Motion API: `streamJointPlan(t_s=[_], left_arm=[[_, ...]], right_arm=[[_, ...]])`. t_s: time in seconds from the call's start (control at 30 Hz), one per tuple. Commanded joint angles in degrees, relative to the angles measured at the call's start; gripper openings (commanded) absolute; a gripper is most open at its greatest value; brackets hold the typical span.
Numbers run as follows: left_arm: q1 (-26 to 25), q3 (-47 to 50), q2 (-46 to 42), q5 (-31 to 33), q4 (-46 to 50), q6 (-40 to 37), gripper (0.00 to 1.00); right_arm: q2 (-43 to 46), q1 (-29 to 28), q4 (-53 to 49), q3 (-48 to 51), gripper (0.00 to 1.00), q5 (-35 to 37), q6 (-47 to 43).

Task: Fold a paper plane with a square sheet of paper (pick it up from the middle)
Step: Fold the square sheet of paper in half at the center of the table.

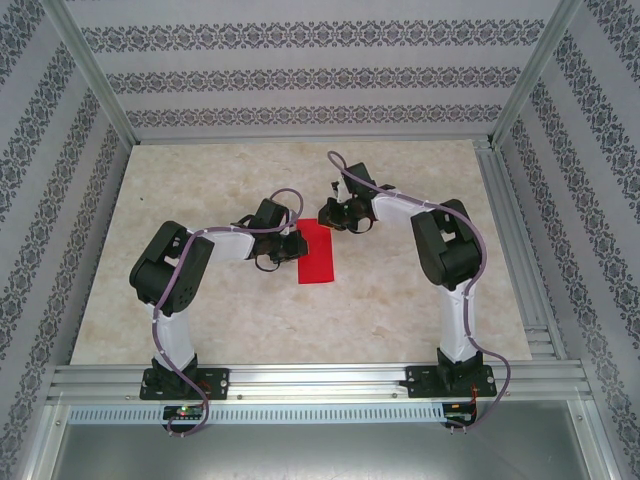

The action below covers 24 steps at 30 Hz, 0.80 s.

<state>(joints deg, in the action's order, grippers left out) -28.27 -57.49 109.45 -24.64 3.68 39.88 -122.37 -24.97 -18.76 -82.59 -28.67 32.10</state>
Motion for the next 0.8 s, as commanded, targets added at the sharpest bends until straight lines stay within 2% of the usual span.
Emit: streamJointPlan(t_s=[0.0, 0.37, 0.77], left_arm=[[-1.22, 3.26, 4.03, 2.97, 6.38, -1.32, 0.1], [-1.17, 3.43, 3.99, 3.02, 6.41, -1.32, 0.1], [-1.23, 3.49, 3.96, 2.94, 6.24, -1.45, 0.1]], right_arm=[[-3.1, 0.82, 0.14, -1.38, 0.14, 2.3, 0.79], [-2.48, 0.97, -0.47, -4.61, 0.14, 1.53, 0.98], [-7.43, 1.8, -2.31, -5.68, 0.13, 4.35, 1.83]])
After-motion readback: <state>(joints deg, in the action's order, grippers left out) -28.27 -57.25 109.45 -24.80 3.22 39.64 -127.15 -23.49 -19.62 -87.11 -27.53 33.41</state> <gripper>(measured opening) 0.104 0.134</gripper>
